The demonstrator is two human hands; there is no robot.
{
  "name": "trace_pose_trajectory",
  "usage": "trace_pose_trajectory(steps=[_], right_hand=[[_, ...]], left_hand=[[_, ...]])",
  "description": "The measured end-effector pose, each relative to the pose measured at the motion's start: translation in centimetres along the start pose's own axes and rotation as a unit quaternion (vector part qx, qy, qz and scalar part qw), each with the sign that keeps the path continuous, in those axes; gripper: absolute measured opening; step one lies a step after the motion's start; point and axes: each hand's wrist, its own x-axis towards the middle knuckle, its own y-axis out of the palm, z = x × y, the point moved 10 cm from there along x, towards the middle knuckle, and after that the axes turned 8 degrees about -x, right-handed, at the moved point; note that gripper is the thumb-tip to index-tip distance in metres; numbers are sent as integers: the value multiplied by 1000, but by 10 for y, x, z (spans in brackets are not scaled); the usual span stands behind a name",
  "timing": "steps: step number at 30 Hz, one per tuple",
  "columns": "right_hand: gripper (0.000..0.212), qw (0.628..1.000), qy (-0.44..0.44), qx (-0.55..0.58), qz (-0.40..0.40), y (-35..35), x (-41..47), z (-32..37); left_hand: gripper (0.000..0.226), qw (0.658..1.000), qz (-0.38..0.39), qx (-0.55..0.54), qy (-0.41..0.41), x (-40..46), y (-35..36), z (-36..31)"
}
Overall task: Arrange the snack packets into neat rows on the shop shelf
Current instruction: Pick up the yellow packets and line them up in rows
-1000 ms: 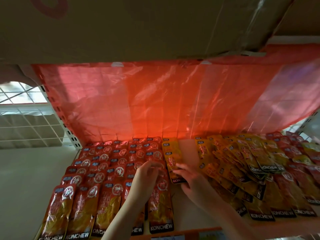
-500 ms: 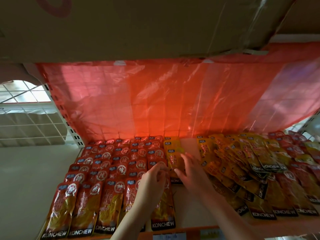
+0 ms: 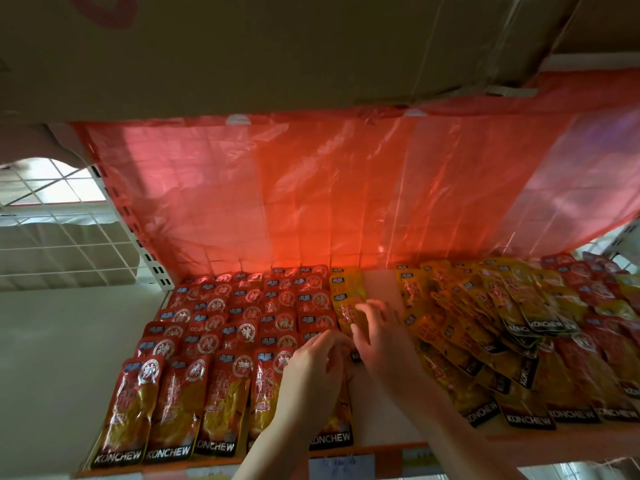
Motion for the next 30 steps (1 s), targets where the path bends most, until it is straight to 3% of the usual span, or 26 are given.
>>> trace_pose_trajectory(steps=[2, 5, 10, 15, 22, 30], right_hand=[[23, 999, -17, 21, -32, -13, -8, 7], [33, 996, -77, 52, -14, -16, -26, 35], [42, 991, -130, -16, 29, 18, -56, 67], [43, 992, -113, -59, 11, 26, -65, 68], [43, 991, -104, -78, 3, 22, -65, 67], [26, 994, -59, 45, -75, -15, -67, 56]], left_hand=[[19, 997, -50, 52, 28, -4, -17, -4], [36, 983, -112, 142, 17, -5, -47, 11], [35, 974, -85, 208, -23, -8, -64, 49], [40, 977, -37, 210, 12, -13, -53, 60], [38, 978, -47, 200, 34, -13, -55, 57], [23, 975, -77, 193, 73, -10, -51, 30]])
